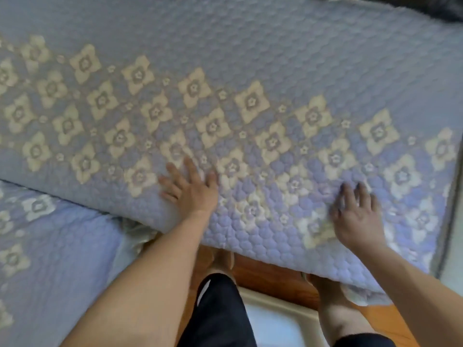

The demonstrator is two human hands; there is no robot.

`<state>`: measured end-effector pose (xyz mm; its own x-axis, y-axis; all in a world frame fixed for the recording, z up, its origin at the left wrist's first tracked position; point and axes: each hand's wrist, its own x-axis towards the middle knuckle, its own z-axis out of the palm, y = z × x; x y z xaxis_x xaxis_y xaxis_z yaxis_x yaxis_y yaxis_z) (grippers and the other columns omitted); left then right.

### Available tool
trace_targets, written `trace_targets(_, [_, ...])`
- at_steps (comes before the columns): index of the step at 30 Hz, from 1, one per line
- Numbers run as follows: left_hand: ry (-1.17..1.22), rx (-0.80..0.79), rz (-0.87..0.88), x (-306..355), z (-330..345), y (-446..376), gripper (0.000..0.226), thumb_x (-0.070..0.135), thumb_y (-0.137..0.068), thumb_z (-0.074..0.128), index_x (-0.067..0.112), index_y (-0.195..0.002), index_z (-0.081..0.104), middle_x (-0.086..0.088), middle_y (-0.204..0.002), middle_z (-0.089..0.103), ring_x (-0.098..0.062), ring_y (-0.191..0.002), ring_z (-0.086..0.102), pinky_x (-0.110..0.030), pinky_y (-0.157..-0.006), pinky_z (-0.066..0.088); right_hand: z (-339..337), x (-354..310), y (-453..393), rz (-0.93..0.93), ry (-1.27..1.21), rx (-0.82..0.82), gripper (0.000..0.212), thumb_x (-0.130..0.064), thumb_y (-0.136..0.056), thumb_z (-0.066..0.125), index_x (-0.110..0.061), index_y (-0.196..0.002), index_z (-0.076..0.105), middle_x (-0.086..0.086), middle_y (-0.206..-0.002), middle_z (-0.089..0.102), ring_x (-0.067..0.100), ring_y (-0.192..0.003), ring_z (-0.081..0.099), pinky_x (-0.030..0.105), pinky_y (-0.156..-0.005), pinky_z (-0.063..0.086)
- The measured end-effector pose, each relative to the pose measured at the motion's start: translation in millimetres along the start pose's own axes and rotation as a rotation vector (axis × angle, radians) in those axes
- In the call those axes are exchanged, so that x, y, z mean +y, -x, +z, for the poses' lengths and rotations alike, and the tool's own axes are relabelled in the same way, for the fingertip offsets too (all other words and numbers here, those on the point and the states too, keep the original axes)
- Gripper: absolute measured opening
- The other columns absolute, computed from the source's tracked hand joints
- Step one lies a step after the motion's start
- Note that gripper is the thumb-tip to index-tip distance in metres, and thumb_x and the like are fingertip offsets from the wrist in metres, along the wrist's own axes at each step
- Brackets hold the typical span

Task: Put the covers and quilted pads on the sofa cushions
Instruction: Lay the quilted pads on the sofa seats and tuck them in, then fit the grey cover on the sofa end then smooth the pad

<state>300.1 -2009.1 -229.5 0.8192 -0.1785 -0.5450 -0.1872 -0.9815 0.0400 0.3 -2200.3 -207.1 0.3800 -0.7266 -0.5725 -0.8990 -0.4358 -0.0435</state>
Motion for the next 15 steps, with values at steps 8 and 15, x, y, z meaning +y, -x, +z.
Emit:
trace_targets(8, [-0.318,-0.022,0.859,233.9,160.9,224.6,0.081,0.066,-0.098,0.026,0.018,-0.160,0.004,-0.010,-0.167,-0.007,-0.043,-0.150,-0.019,-0.067,-0.118,-0.004,-26.8,187.8,-16.2,0.171,-0.212,-0.018,0.066,-0.034,-0.099,0.042,-0.013,-0.157,0.021,0.020,-0.160,0.023,0.038,-0.147,0.024,0.046,-0.117,0.026])
trace_targets(15, [-0.730,-0.097,1.146,362.2,207.6,270.6,0.076,0.065,-0.093,0.037,0.042,-0.158,0.007,0.000,-0.163,-0.024,-0.042,-0.141,-0.038,-0.077,-0.105,-0.019,-18.0,348.4,29.5,0.245,-0.278,-0.051,0.070,-0.022,-0.094,0.049,-0.014,-0.158,0.021,0.021,-0.162,0.014,0.039,-0.145,0.021,0.042,-0.120,0.023])
